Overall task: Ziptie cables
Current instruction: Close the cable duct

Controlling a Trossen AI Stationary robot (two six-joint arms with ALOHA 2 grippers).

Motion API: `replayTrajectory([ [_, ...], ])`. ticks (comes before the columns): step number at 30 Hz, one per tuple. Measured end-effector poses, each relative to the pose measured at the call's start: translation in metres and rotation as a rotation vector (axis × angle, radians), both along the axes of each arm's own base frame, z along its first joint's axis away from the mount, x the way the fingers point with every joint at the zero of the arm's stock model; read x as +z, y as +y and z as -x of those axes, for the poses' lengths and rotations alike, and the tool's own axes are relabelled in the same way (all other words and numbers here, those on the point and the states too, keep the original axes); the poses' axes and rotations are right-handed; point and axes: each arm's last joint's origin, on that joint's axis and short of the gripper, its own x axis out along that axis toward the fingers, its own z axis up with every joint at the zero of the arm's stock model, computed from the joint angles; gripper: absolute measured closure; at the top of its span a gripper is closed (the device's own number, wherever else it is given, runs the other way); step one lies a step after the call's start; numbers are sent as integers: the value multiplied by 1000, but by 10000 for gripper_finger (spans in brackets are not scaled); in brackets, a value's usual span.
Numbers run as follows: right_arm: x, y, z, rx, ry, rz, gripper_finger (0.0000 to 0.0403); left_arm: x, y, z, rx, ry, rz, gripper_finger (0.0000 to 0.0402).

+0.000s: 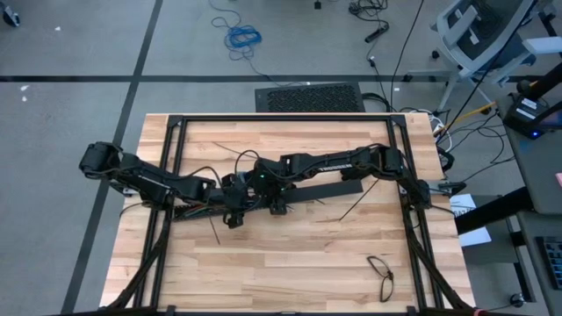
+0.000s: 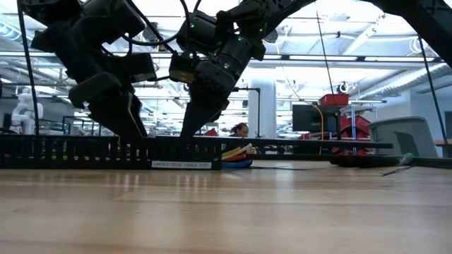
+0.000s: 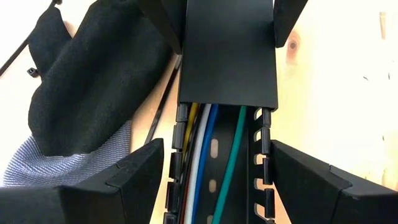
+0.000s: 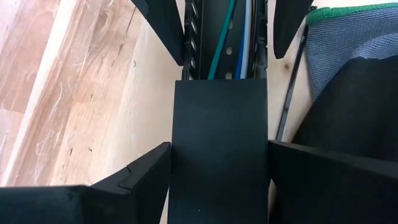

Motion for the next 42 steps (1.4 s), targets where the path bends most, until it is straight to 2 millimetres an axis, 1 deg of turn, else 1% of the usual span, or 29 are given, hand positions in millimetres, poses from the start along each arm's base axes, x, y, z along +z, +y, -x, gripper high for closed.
replayTrajectory([
  [4,1,0,-1,0,-15,2,155,-3,0,2,-1,0,-1,131],
  [10,1,0,-3,0,-33,4,155,-5,0,2,2,-23,1,176],
  [13,2,0,-4,1,-45,4,155,-5,0,2,3,-33,1,190],
  [18,3,0,-6,3,-73,3,156,-3,0,0,-7,-51,-12,194],
  [28,3,0,-6,-4,-72,-1,156,-3,0,0,-8,-48,-17,193],
  [32,3,0,-6,-4,-71,-1,156,-3,0,0,-7,-48,-17,176],
  [38,3,0,-6,-4,-70,-1,156,-4,1,1,-6,-43,-22,123],
  [42,3,0,-6,-4,-74,0,156,-4,2,1,-46,-32,-81,91],
])
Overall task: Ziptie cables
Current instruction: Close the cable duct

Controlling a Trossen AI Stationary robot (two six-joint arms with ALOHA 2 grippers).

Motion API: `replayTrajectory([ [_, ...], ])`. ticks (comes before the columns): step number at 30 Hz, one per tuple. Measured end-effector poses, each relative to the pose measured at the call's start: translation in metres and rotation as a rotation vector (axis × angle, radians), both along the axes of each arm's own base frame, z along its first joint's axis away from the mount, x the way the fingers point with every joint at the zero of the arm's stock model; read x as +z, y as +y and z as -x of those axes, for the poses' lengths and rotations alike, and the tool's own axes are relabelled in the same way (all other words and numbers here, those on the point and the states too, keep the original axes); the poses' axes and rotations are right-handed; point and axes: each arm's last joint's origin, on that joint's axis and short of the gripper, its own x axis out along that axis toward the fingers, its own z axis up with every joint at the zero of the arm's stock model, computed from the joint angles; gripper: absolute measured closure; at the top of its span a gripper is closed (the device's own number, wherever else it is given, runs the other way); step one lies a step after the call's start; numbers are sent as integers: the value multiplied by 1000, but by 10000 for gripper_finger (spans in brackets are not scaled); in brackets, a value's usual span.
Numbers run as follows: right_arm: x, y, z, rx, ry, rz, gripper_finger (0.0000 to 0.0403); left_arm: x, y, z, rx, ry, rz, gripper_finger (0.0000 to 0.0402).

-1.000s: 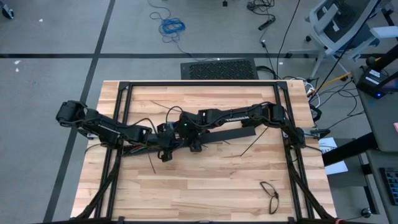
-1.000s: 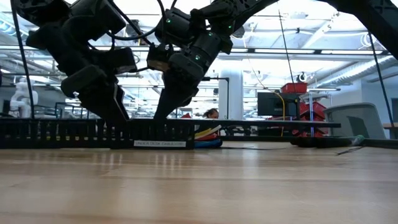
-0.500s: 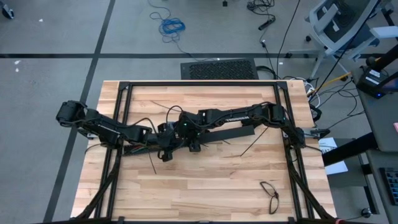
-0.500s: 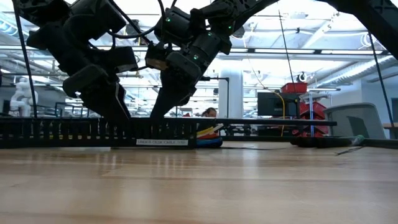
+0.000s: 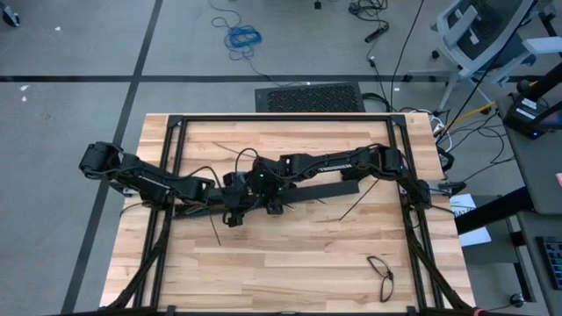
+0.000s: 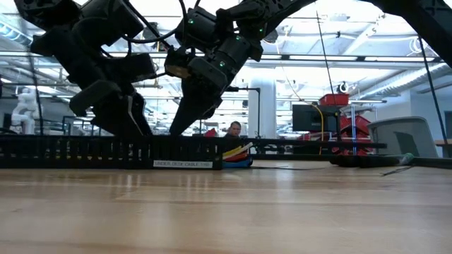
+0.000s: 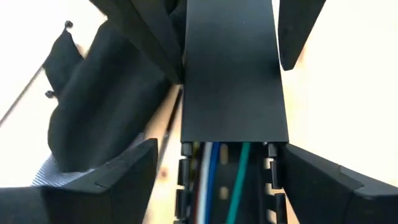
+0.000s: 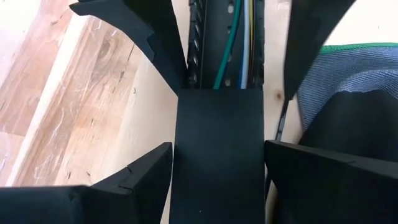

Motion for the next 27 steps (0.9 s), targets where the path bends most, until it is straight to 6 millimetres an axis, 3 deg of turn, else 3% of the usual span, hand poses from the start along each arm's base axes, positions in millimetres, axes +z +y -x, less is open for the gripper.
replayTrajectory([
  [7,0,-1,0,-4,2,4,156,1,6,-1,-20,13,-79,62],
  [12,0,-1,0,4,0,5,156,12,7,-2,-56,62,-115,60],
  [16,1,1,0,16,-3,-1,156,20,7,-2,-54,74,-99,60],
  [27,0,1,0,12,0,2,156,17,6,11,-105,149,-32,61],
])
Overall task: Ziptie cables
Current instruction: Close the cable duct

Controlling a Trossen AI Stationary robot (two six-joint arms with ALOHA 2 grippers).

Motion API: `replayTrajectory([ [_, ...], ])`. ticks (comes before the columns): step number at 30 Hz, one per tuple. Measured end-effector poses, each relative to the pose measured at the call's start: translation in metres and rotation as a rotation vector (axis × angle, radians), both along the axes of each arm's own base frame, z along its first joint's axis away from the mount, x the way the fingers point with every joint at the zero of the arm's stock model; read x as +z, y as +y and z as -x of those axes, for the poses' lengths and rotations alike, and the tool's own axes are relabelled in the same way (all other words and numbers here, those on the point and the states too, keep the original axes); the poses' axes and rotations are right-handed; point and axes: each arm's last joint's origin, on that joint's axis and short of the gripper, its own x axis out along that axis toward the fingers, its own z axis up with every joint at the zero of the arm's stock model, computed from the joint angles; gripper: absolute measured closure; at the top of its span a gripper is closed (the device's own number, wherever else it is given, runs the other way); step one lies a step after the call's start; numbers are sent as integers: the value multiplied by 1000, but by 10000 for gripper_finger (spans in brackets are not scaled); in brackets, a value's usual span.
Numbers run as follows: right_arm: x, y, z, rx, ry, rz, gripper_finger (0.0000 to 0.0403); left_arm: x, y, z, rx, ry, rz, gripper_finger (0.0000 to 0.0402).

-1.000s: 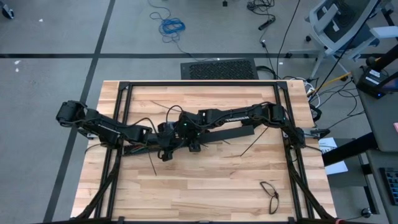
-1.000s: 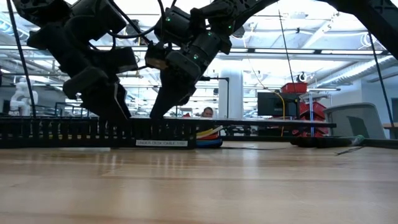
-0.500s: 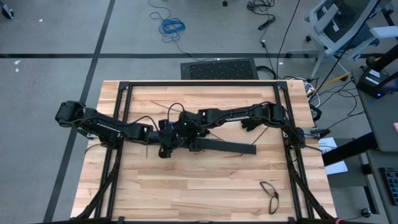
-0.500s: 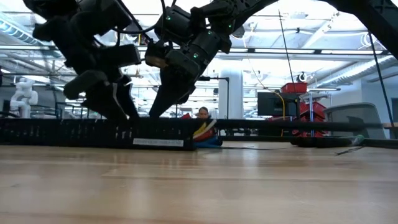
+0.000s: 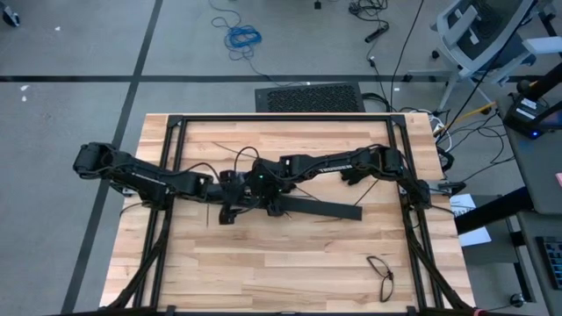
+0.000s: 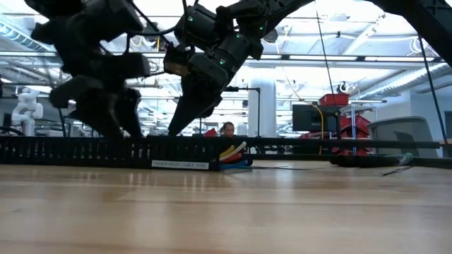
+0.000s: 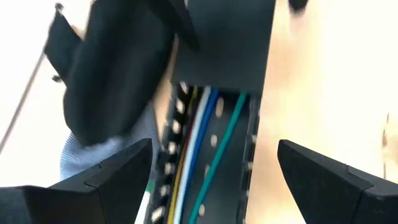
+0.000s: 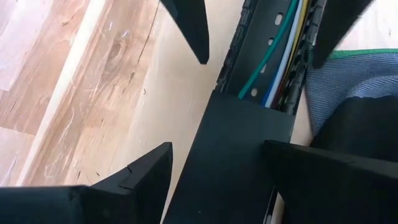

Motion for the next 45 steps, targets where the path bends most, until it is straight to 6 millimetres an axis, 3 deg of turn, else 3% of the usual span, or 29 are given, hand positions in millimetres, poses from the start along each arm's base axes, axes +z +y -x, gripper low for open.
replayTrajectory([
  [6,0,0,0,-3,2,0,156,-11,13,6,-63,36,-16,61],
  [13,0,-1,0,-16,8,-1,156,-10,30,3,-54,-16,57,62],
  [24,0,-1,0,-17,8,-2,156,-3,30,-6,-72,-140,109,84],
  [29,0,-1,0,-17,8,-2,156,-12,29,0,-66,-109,123,100],
  [45,0,-1,0,-28,11,-12,156,-12,29,-2,-83,-155,129,102],
])
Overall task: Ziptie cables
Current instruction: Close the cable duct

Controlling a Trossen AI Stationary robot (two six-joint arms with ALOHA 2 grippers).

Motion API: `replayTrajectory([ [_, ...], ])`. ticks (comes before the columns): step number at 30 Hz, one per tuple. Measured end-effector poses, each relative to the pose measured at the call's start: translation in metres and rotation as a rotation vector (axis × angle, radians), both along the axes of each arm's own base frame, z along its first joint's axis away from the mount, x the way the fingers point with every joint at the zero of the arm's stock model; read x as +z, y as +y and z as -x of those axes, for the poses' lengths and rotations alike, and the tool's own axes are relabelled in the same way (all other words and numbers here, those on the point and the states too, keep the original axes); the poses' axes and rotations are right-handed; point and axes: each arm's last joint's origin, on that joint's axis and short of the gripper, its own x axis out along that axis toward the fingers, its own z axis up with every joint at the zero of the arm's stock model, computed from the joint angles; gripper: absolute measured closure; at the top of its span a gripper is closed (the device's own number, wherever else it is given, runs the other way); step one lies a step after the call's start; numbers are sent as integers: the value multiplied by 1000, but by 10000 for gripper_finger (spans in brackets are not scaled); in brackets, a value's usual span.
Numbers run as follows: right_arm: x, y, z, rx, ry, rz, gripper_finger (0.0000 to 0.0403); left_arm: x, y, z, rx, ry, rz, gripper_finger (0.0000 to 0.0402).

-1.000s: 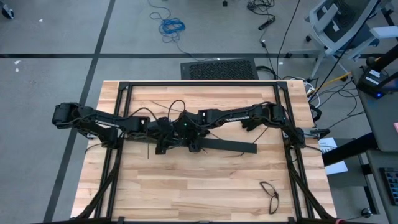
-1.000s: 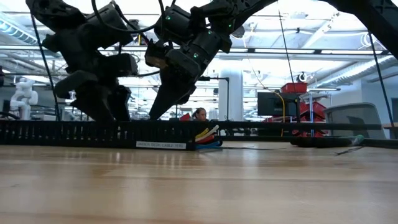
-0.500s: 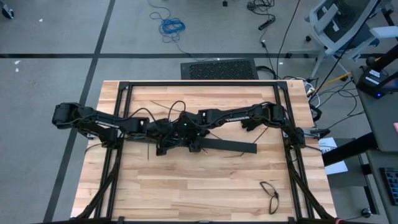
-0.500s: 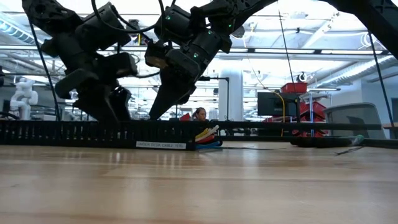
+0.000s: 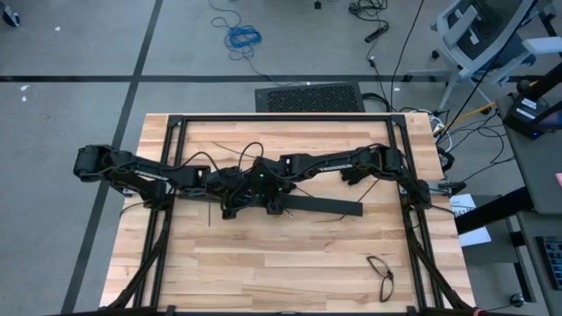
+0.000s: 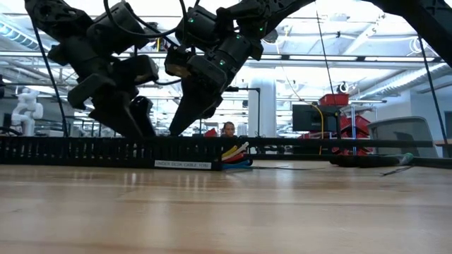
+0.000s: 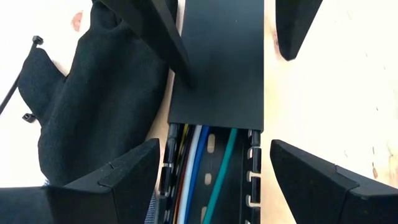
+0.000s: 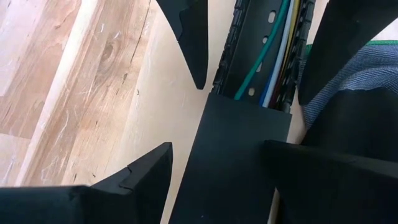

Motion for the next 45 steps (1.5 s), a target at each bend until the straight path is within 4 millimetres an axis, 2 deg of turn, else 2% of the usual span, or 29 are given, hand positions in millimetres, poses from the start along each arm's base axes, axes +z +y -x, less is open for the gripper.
replayTrajectory([
  [15,0,0,0,0,-1,0,156,-5,0,4,10,15,-26,104],
  [26,0,0,0,0,-3,0,156,-4,0,3,13,3,-24,144],
  [33,1,0,-3,0,-40,3,156,-13,1,9,29,12,-31,148],
  [40,2,0,-5,0,-59,4,156,-13,1,8,31,-5,-35,150],
  [45,3,0,-5,0,-65,5,156,-12,1,8,57,-14,-26,166],
])
